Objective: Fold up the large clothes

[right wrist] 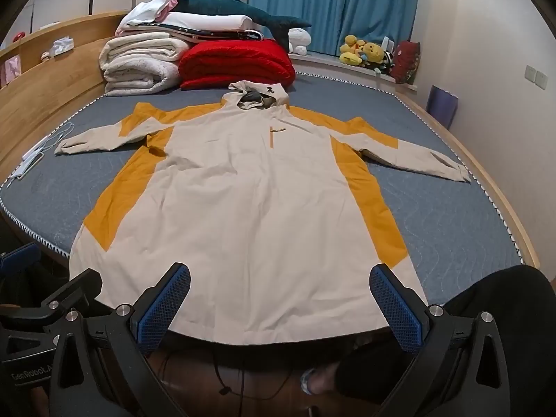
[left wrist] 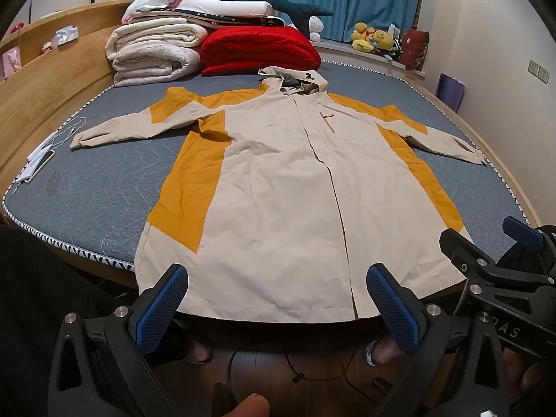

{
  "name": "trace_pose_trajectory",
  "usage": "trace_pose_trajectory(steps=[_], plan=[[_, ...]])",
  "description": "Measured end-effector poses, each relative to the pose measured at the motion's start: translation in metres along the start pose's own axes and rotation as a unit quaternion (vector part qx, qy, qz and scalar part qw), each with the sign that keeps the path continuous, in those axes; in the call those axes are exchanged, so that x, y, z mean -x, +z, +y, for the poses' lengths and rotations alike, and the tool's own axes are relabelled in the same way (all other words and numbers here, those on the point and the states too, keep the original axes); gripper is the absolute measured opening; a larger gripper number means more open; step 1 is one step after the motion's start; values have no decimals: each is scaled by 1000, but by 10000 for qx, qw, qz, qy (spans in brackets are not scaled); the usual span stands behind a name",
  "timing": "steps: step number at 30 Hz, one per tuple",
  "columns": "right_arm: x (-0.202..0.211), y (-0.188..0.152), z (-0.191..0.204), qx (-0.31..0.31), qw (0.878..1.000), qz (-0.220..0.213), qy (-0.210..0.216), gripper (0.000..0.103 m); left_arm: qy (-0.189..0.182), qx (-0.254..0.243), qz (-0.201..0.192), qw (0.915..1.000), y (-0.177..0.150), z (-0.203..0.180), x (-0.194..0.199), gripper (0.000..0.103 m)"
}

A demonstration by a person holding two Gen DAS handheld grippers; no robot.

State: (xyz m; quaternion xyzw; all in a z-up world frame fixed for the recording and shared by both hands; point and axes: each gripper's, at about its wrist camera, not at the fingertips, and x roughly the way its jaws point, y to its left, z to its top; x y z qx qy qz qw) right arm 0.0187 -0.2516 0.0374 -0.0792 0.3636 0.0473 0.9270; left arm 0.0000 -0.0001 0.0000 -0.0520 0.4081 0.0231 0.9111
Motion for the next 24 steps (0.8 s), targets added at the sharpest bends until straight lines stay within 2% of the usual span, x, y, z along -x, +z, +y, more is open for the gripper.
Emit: trace_pose_trajectory(steps=[24], plan=[[1,-1,-1,-13,10000,-24,-8,102,5,1,3,10000,1,-1,0,103]])
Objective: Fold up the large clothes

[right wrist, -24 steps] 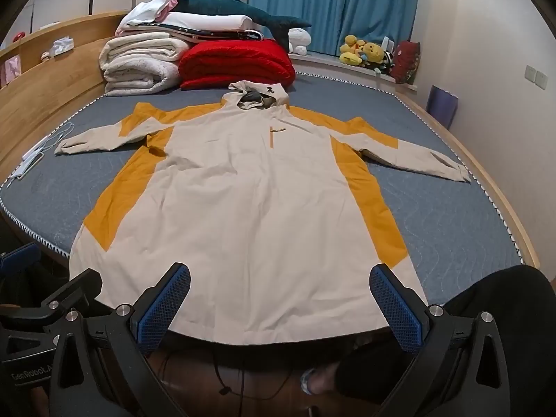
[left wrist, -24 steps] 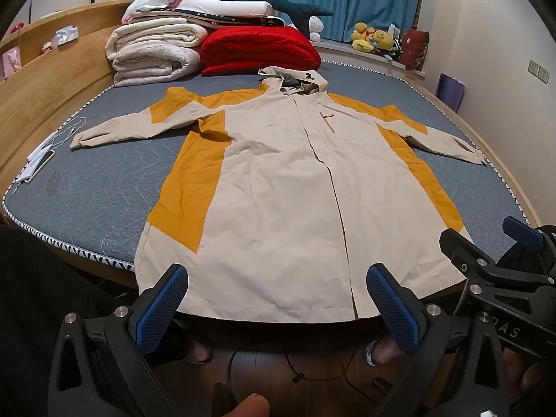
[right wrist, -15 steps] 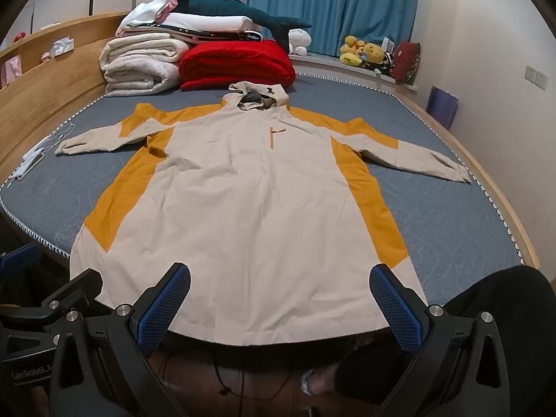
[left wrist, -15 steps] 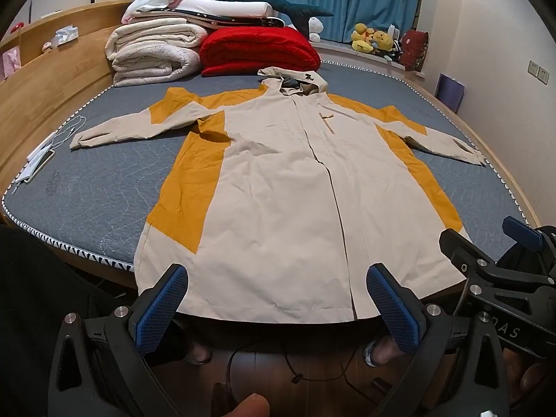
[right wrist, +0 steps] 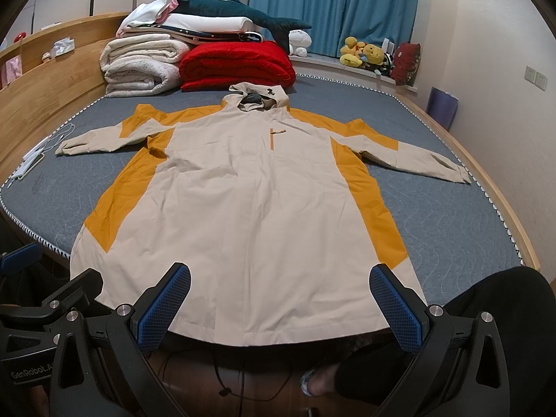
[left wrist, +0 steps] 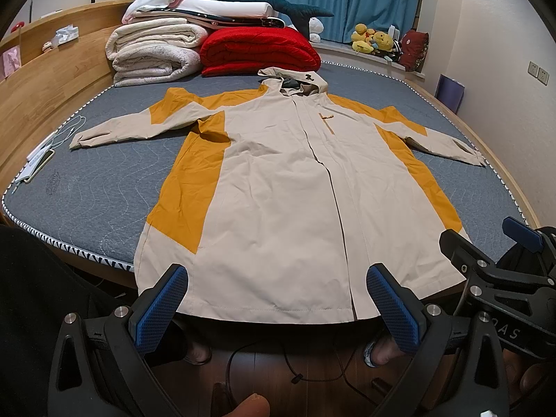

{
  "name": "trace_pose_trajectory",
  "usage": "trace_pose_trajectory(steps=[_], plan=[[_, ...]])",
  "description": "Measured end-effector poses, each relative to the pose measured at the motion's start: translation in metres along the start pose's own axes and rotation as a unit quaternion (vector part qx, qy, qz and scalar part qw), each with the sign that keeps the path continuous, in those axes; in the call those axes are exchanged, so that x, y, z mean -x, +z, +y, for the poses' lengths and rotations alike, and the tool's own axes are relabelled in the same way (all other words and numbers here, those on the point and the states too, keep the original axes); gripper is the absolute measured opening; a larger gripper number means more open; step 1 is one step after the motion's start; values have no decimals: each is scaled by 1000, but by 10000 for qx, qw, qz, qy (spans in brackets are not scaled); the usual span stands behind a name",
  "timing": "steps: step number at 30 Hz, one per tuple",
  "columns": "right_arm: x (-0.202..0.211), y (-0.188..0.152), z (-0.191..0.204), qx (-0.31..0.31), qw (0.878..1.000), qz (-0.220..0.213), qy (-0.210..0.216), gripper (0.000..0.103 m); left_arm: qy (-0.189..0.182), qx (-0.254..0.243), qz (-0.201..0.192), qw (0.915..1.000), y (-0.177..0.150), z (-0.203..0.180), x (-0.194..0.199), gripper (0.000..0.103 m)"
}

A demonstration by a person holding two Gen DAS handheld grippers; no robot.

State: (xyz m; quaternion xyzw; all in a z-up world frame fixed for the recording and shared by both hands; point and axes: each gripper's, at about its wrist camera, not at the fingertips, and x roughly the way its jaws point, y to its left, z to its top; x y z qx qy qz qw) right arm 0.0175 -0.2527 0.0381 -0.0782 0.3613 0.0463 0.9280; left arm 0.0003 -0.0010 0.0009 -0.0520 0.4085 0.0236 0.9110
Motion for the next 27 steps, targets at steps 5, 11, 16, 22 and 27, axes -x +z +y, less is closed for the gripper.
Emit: trace_pose_trajectory(steps=[5,11,16,22,27], plan=[[0,0,0,-3,10000,-3,0,102,-1,-4,0,10000,0,0,0,103],[0,0,0,-2,10000,-3,2,102,-3,-1,0,10000,0,0,0,103],[0,0,0,0,10000,-11,0,102,-1,-1,-2,10000,0,0,0,103],[0,-1,0,-7,10000,-10,3,102,1,-2,10,10000,0,0,0,103],[1,1,0,-57,10000,-22,24,102,-7,-60,-109,9999,3,-3,8,103]])
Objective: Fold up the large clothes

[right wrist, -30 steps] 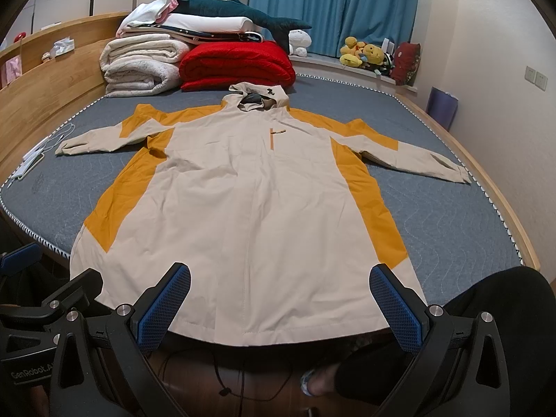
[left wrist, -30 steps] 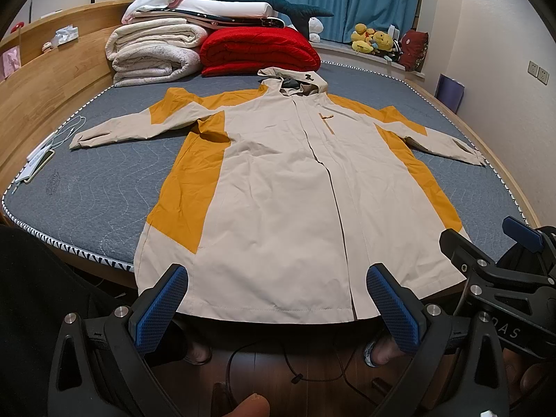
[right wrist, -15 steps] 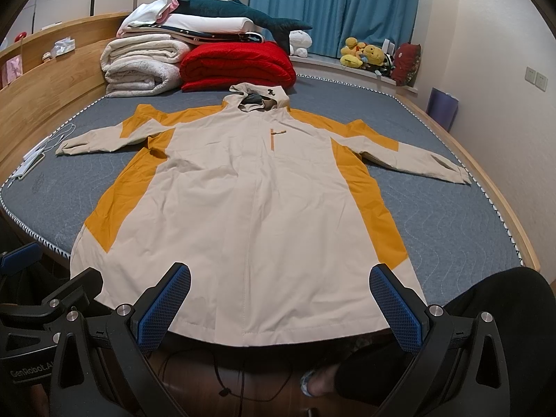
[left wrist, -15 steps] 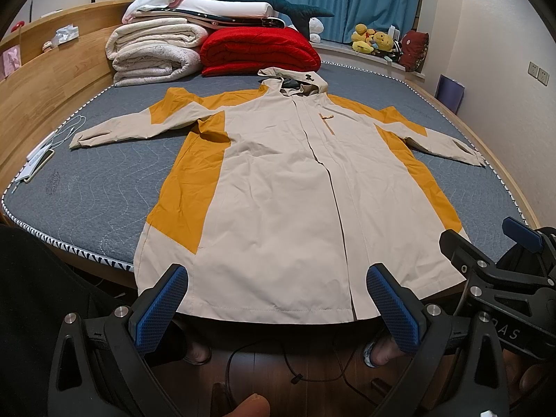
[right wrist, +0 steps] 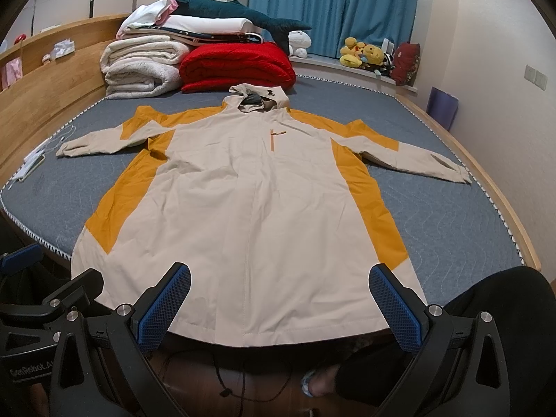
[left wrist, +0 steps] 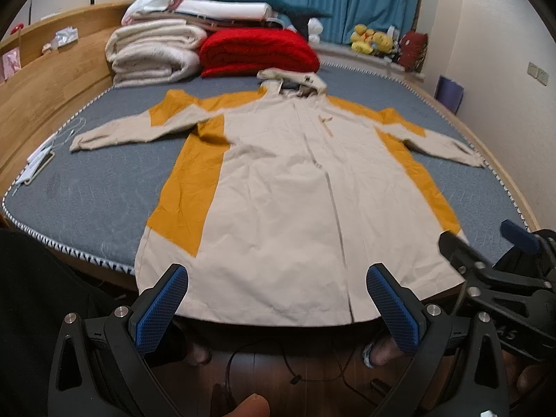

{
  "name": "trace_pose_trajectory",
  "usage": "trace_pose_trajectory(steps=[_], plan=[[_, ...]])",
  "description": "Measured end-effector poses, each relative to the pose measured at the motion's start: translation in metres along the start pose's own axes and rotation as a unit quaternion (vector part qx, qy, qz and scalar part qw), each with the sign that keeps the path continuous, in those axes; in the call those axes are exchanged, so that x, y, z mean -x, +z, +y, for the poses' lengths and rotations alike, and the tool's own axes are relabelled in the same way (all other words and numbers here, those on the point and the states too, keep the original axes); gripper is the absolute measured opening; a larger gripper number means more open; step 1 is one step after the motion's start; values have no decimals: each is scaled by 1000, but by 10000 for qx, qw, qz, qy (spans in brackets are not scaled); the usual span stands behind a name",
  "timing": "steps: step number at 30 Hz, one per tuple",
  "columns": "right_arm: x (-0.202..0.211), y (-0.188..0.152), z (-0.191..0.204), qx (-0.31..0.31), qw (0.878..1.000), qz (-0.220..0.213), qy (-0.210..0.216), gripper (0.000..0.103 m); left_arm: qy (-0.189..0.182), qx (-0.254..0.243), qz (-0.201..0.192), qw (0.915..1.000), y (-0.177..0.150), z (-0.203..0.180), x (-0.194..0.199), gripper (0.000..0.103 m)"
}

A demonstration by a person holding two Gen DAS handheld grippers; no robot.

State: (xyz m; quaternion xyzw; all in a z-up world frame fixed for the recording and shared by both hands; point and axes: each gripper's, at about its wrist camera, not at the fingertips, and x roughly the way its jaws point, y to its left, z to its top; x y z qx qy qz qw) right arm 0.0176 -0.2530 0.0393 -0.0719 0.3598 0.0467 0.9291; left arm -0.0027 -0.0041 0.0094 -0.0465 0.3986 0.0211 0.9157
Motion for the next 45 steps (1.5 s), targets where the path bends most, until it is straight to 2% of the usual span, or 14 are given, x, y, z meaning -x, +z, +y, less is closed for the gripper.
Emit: trace_pose_trajectory(steps=[5,10,12,14,17,21,27,29,30,35,38,40,43,45], plan=[[4,6,-2,-83,9999,-71,33,101,58,-186,-168,9997,6,-7,7,103],[21,30,-14,-327,9982,-505,57,98,56,-157,-451,9988,25,-1,22,98],[27,39,-19,-429,9968,-665,97,96,-15,-137,-448,9989,35,0,26,89],[33,56,-27,-507,9947,-885,119,94,-156,-92,-564,9982,46,2,29,68],[33,77,-32,-489,9931,-1056,130,89,-221,-128,-767,9967,61,3,28,59],[16,107,-36,-505,9932,-1014,274,79,-302,-135,-663,9973,89,9,13,51],[-28,166,-39,-493,9936,-885,501,55,-539,-324,-875,9942,153,28,-16,45],[-42,186,-39,-447,9932,-955,484,53,-590,-241,-942,9935,179,44,-30,37],[-47,197,-39,-456,9925,-1028,479,52,-445,-264,-957,9941,198,55,-42,35],[-78,249,-41,-562,9878,-1311,622,53,128,-319,-1104,9933,251,101,-94,35],[-103,285,-39,-611,9851,-1430,740,56,313,-340,-777,9959,274,129,-140,40],[-117,303,-31,-577,9835,-1579,668,67,429,-202,-681,9966,287,152,-163,40],[-140,325,-16,-358,9802,-1752,846,74,796,38,-663,9946,301,189,-194,48],[-151,333,-9,-206,9785,-1833,926,82,816,276,-535,9948,305,215,-213,55]])
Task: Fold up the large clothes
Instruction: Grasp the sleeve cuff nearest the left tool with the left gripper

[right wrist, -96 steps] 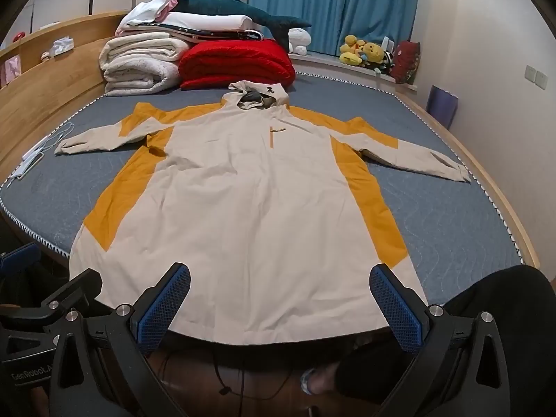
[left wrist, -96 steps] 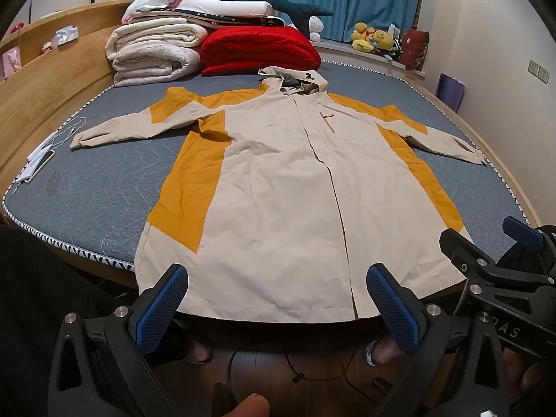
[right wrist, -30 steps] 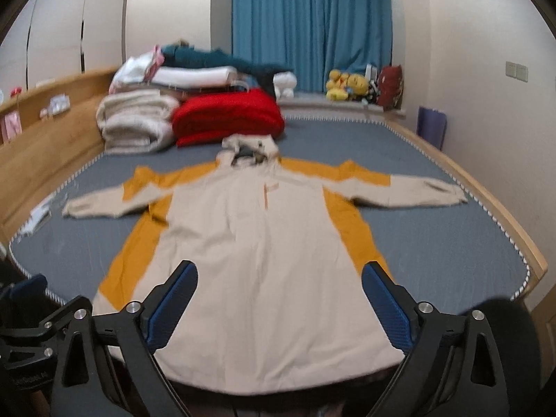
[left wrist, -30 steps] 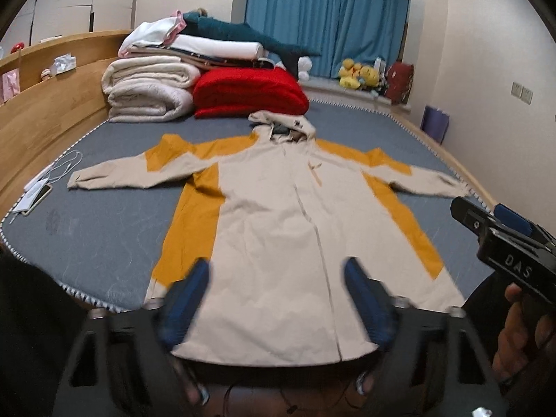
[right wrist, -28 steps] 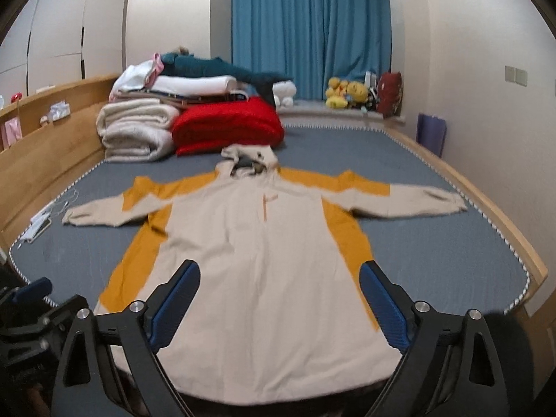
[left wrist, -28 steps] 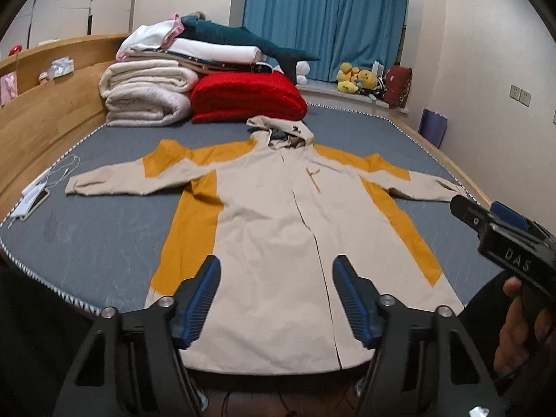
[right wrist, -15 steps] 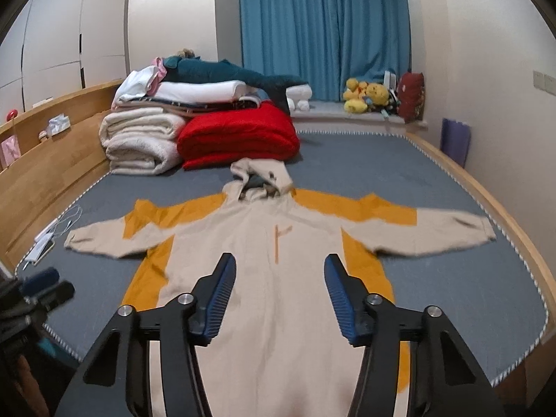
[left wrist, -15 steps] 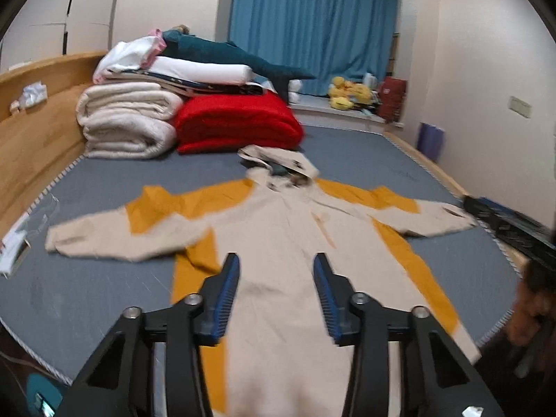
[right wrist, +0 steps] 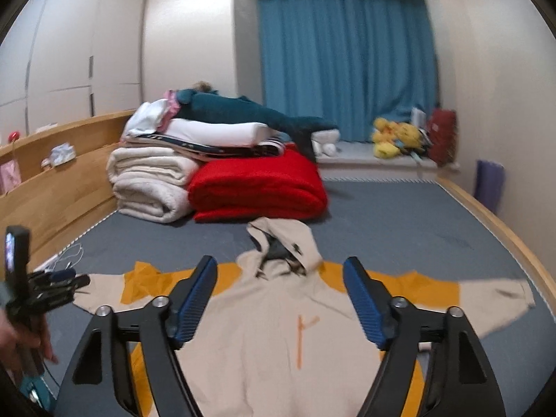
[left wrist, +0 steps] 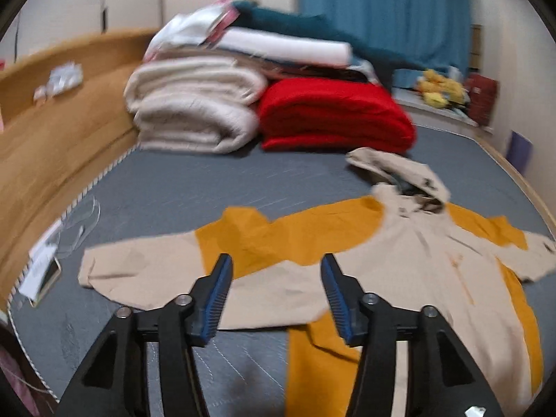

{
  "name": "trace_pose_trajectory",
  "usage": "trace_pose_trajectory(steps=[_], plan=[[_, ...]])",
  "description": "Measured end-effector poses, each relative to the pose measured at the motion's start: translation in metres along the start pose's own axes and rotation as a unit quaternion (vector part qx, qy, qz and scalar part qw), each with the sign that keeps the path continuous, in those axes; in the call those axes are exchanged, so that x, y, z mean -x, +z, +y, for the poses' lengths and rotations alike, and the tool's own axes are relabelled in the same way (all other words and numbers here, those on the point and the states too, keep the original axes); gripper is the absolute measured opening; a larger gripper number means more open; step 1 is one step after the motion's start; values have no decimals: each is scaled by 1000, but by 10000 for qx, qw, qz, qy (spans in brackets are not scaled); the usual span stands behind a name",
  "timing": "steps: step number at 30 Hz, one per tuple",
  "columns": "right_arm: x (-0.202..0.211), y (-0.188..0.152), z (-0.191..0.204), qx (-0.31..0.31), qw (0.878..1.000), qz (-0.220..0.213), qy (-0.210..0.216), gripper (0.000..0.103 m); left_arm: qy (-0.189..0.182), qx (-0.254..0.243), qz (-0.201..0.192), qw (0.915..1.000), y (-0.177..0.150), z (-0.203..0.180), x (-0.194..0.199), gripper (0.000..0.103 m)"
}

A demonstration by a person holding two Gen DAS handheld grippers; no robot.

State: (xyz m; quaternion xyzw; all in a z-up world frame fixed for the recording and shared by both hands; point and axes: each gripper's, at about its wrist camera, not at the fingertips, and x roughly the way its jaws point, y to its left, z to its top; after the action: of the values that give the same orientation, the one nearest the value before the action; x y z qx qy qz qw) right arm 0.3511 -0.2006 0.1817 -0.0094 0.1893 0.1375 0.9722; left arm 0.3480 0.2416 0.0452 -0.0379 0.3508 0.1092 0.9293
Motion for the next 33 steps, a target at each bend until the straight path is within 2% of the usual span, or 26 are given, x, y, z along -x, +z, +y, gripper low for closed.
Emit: trace_pose_trajectory(steps=[2,4,6,9,11,14,17,21,25,28,30,33], plan=[[-16,-2,6,154,9997,-96,134,86,-126,467,506,9975,-3,34,-37,56],[-29,-16,9,214,9996,-110,158,87,-133,789,757,9939,-8,59,-56,56],[-46,-31,5,129,9997,116,143,87,-21,947,838,9920,-10,84,-70,56],[-67,-43,-3,-91,9982,540,263,87,209,1088,935,9894,-17,119,-95,48],[-83,-46,-8,-240,9965,759,238,87,253,1372,1095,9841,-27,147,-112,38],[-98,-55,-10,-248,9935,1027,422,87,275,1786,1214,9760,-39,180,-129,38],[-108,-56,-9,-210,9928,1123,364,87,373,2291,1296,9640,-52,219,-143,38],[-120,-54,-5,-120,9918,1216,362,87,645,3127,1561,9347,-79,270,-163,39],[-127,-58,-3,-67,9897,1397,292,87,773,3720,1549,9119,-96,305,-168,40],[-134,-66,-1,69,9874,1570,190,87,744,4054,1482,8990,-106,322,-170,40],[-137,-69,0,112,9856,1676,191,85,714,4189,1380,8947,-110,330,-173,40],[-146,-75,-3,-43,9808,1917,369,78,693,4200,1140,8977,-106,339,-179,40]])
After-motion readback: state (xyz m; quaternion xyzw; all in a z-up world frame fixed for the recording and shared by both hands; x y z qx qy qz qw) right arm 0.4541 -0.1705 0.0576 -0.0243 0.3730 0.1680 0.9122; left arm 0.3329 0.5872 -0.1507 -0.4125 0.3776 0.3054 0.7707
